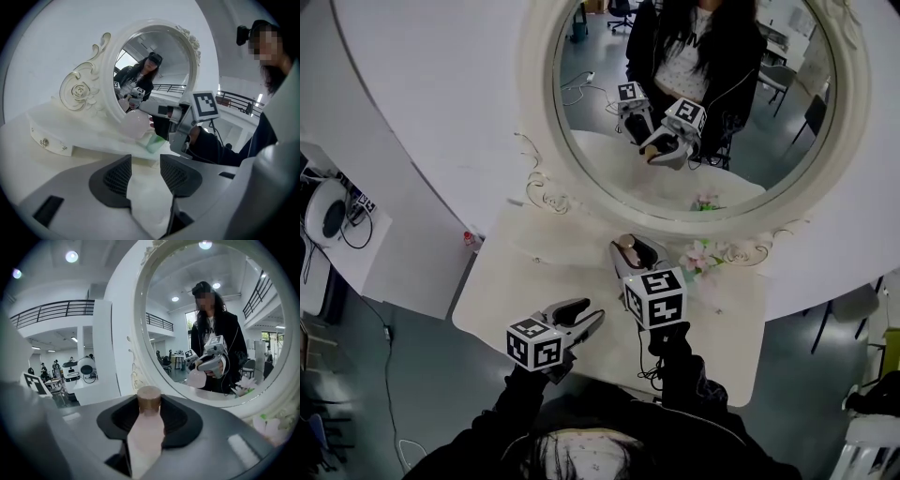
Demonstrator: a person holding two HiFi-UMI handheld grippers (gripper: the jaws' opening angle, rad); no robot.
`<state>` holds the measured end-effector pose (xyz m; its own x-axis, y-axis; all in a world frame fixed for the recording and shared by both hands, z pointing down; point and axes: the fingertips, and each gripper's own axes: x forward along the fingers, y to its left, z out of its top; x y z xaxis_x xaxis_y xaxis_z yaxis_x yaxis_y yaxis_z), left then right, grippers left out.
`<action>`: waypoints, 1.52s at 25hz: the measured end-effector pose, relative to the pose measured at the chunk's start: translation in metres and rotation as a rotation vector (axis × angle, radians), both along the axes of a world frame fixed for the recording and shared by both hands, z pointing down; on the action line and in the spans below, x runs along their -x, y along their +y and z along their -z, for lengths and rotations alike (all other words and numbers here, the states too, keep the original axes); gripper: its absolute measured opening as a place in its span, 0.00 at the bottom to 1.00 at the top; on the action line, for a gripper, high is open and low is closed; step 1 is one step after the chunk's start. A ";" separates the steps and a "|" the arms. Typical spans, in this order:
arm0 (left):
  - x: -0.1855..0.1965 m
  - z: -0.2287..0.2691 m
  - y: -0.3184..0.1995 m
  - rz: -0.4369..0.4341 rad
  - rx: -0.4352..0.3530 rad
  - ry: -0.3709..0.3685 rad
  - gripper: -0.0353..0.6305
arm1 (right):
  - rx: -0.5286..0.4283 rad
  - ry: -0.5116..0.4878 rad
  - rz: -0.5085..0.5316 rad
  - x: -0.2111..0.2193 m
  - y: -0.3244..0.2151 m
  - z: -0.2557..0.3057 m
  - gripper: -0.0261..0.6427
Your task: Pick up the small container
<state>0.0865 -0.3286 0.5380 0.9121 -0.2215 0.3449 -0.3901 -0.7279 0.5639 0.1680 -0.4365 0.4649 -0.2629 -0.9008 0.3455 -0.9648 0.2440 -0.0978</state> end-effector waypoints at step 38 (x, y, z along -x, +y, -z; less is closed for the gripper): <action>0.098 0.062 0.107 -0.040 -0.155 0.142 0.35 | -0.111 -0.069 0.106 0.173 0.181 0.072 0.26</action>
